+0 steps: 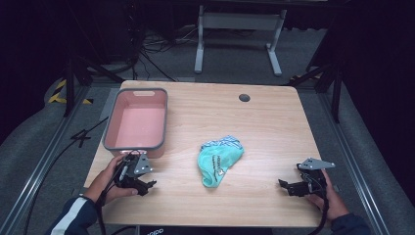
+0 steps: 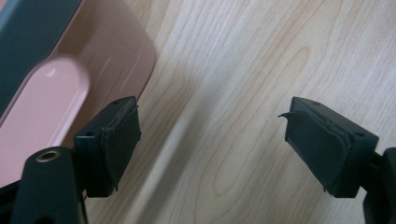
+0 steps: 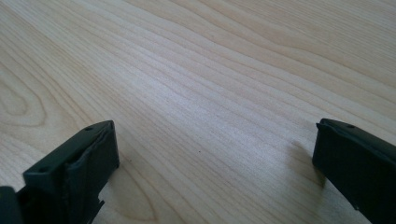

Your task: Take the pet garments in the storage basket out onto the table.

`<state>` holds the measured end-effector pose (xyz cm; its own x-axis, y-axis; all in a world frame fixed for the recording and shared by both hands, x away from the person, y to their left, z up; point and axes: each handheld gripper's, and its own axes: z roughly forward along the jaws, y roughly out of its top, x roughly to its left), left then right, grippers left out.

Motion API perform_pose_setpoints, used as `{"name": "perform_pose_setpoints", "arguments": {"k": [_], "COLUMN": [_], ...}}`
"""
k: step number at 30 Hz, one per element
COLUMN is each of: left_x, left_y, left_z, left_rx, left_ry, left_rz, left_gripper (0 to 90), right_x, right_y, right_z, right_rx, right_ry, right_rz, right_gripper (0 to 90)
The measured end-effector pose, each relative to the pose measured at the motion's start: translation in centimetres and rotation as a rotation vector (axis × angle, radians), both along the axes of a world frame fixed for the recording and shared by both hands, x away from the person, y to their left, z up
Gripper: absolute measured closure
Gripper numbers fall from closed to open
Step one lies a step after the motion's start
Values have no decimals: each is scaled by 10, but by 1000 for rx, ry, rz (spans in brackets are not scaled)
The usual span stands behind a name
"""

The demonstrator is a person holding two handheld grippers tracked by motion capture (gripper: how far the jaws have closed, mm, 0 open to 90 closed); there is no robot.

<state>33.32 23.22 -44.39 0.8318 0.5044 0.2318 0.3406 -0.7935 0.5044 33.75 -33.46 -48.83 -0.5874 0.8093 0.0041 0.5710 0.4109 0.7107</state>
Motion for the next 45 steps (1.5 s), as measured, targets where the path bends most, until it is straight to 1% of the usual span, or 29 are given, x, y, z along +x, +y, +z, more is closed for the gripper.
{"name": "perform_pose_setpoints", "arguments": {"k": [2,4,5,8,14,16,17,18,19,21,25,27,29,30,31,32,36,45], "left_x": [-2,-3,-4,-7,-11,-13,-14,-15,-15,-17,-20,-21,-22,-23,-24,-25,-27,-26], "left_y": [7,12,15,22,45,52,55,58,62,66,74,80,85,87,88,90,89,89], "left_z": [-2,-4,-5,-9,-14,-16,-18,-19,-20,-23,-29,-30,-33,-36,-37,-38,-39,-39], "left_rx": [-12,-12,-15,-28,-118,-137,-157,-168,-167,-192,-217,-234,-274,-306,-313,-322,-326,-325], "left_ry": [6,8,18,18,35,41,48,57,55,64,76,80,93,87,77,68,66,65], "left_rz": [13,19,21,39,74,84,89,101,105,122,138,144,161,169,162,165,178,178], "left_gripper": [186,185,185,182,180,179,179,179,178,179,181,165,170,167,166,165,161,148], "right_x": [0,0,0,0,0,0,0,0,0,0,0,0,0,0,0,0,0,-1], "right_y": [0,0,0,0,0,0,0,0,0,0,0,0,0,0,0,0,0,0], "right_z": [0,0,0,0,0,0,0,0,0,0,0,0,0,0,0,0,0,0], "right_rx": [-1,0,0,0,0,1,1,0,0,1,1,1,1,1,1,1,1,5], "right_ry": [-1,0,-1,0,0,0,0,0,0,1,0,1,1,1,1,1,1,2], "right_rz": [-1,-2,-3,-3,-3,-3,-3,-3,-2,-3,-3,-3,-3,-3,-3,-3,-3,-7], "right_gripper": [7,8,7,7,7,7,7,7,7,7,7,7,7,7,7,7,7,7]}}
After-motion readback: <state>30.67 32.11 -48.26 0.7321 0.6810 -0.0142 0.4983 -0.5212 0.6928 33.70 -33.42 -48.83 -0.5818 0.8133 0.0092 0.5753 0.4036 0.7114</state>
